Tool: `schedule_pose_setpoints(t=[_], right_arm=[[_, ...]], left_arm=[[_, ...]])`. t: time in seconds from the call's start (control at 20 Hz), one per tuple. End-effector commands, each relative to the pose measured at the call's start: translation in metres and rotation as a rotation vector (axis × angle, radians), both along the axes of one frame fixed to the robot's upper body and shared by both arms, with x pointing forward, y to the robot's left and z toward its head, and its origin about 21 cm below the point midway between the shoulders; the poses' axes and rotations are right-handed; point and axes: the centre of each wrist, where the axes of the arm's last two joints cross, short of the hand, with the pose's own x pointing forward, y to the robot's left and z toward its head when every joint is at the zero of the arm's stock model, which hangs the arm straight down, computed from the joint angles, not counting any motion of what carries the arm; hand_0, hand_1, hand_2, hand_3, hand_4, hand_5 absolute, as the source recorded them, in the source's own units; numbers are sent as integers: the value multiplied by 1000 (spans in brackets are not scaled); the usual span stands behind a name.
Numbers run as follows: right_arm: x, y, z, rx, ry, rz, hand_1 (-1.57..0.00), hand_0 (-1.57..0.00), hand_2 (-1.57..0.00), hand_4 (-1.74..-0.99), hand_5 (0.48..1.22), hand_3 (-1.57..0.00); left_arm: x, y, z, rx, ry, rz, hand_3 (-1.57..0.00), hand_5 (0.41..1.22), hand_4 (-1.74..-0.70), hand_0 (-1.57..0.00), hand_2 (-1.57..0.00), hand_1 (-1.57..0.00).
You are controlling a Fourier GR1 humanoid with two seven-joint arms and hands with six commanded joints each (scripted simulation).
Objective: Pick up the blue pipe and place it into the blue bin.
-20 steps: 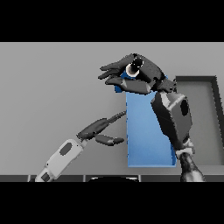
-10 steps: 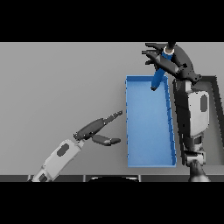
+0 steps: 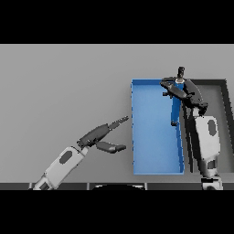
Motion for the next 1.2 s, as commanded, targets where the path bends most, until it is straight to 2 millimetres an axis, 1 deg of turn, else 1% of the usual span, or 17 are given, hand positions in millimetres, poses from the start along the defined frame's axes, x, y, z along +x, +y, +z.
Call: schedule_pose_setpoints(t=[0.0, 0.05, 0.1, 0.15, 0.25, 0.3, 0.35, 0.4, 0.45, 0.5, 0.55, 0.65, 0.8, 0.9, 0.95, 1.0, 1.15], right_arm=[[-1, 0, -6, -27, 30, -6, -1571, -1571, -1571, -1569, 1221, -1178], [-3, -4, -12, -40, 64, -6, -1571, -1571, -1571, -1603, 1221, -1041], [-7, -5, -19, -69, 94, -2, -1571, -1571, -1571, -1631, 1221, -852], [-9, -3, -26, -92, 129, 1, -1571, -1571, -1571, -1653, 1205, -693], [-14, -3, -39, -117, 216, -23, -1571, -1571, -1571, -1583, 1199, -1009], [-16, -1, -47, -97, 274, -46, -1382, -1465, -1333, -1534, 1190, -807], [-15, 1, -49, -86, 319, -48, -1106, -1172, -1066, -1477, 1178, -646], [-14, 3, -49, -72, 355, -51, -884, -937, -853, -1404, 1159, -516], [-14, 3, -51, -74, 393, -55, -707, -749, -682, -1344, 1172, -413], [-13, 5, -48, -78, 406, -46, -566, -599, -545, -1302, 1182, -330], [-16, 10, -45, -112, 399, 10, -452, -479, -436, -1264, 1139, -264], [-21, 12, -42, -226, 364, 90, -289, -306, -279, -1215, 1044, -169], [-23, 18, -39, -318, 340, 128, -148, -157, -142, -1196, 933, -86], [-22, 16, -36, -335, 341, 137, -94, -123, -91, -1189, 880, -55], [-21, 13, -35, -331, 341, 133, -75, -98, -72, -1188, 861, -43], [-25, 18, -38, -330, 344, 135, -60, -79, -58, -1196, 838, -35], [-25, 18, -41, -358, 339, 121, -30, -40, -29, -1182, 795, -17]], left_arm=[[1, -2, -1, 1, 8, 3, 1, 471, -827, 1, 1, 1], [3, -2, 1, 9, 6, 5, 1, 472, -827, 1, 1, 1], [1, -7, -2, 10, 8, 4, 1, 474, -827, 1, 1, 1], [3, -6, 0, 8, 4, 4, 1, 475, -826, 1, 1, 1], [0, -3, 0, -4, 2, 0, 1, 474, -827, 1, 1, 1], [-1, -2, 0, -4, 3, 4, 1, 474, -829, 1, 1, 1], [0, -5, 0, 9, 2, 8, 1, 476, -830, 1, 1, 1], [1, -5, 1, 14, 7, 1, 1, 476, -829, 1, 1, 1], [1, -2, 1, 9, 6, 1, 1, 476, -828, 1, 1, 1], [0, -2, 3, 7, 3, 0, 1, 476, -828, 1, 1, 1], [-3, -2, 2, 6, 4, -1, 1, 477, -826, 1, 1, 1], [-3, -5, 0, 4, 9, -1, 1, 477, -829, 1, 1, 1], [-2, -3, 3, 4, 2, 3, 1, 473, -831, 1, 1, 1], [-4, -3, 4, -4, -1, -2, 1, 471, -831, 1, 1, 1], [-2, -3, 4, 2, 6, 10, 1, 471, -832, 1, 1, 1], [-4, -6, 4, 7, 9, 1, 1, 471, -830, 1, 1, 1], [-5, -4, 3, 0, 1, 2, 1, 472, -828, 1, 1, 1]])
